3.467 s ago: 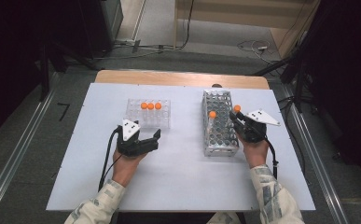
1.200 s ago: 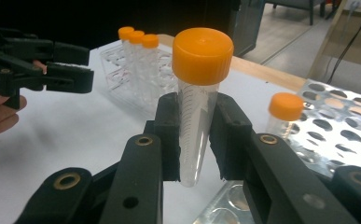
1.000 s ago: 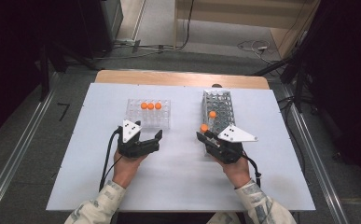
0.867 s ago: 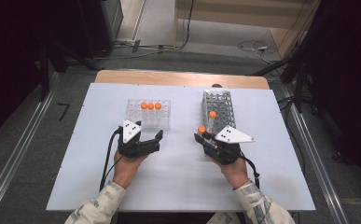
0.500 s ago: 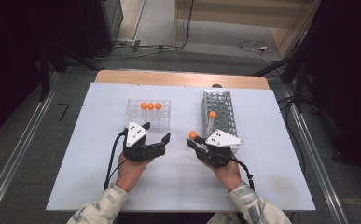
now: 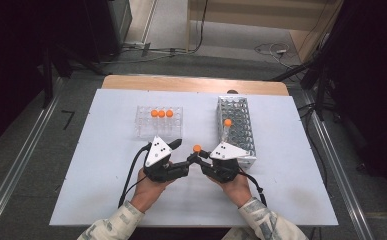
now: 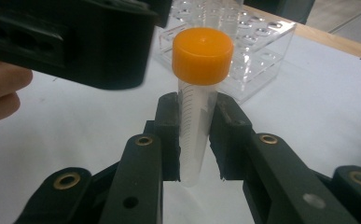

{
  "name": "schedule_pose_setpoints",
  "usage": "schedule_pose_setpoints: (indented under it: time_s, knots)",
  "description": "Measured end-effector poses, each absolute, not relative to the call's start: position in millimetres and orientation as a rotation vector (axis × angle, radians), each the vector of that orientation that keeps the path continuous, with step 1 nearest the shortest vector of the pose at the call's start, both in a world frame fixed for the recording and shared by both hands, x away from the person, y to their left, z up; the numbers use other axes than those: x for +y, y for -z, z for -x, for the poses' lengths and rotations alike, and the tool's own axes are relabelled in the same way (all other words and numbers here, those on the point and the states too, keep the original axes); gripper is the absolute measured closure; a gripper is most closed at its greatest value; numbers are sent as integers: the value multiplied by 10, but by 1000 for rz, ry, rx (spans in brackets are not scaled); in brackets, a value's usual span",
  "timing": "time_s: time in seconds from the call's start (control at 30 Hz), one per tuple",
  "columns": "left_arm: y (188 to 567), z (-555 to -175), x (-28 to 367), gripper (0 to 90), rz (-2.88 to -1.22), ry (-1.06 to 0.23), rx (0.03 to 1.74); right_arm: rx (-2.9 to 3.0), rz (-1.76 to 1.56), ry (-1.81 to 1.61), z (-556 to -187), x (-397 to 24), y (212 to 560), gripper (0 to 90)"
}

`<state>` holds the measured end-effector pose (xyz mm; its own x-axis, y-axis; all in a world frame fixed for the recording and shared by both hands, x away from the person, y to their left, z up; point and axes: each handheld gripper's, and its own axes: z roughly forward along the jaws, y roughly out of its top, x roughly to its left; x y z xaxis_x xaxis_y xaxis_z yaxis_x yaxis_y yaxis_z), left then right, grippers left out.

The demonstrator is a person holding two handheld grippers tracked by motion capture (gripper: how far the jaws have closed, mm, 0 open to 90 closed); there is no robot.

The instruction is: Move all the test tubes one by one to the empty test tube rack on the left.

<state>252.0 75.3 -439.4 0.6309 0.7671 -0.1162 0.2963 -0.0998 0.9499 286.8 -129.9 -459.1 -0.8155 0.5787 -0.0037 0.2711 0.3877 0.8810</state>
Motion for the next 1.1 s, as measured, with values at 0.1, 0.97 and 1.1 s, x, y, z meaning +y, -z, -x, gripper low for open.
schedule_pose_setpoints:
  time_s: [0.1, 0.97, 1.1]
  knots:
    - [4408, -2515, 730, 451, -1697, -478, 862, 2351, -732, -1399, -2851, -1269, 4594, 710]
    - [4454, -2510, 693, 703, -1731, -499, 832, 2368, -701, -1404, -2791, -1201, 4601, 706]
    - [4432, -2514, 724, 707, -1718, -507, 837, 2374, -693, -1402, -2789, -1202, 4602, 633]
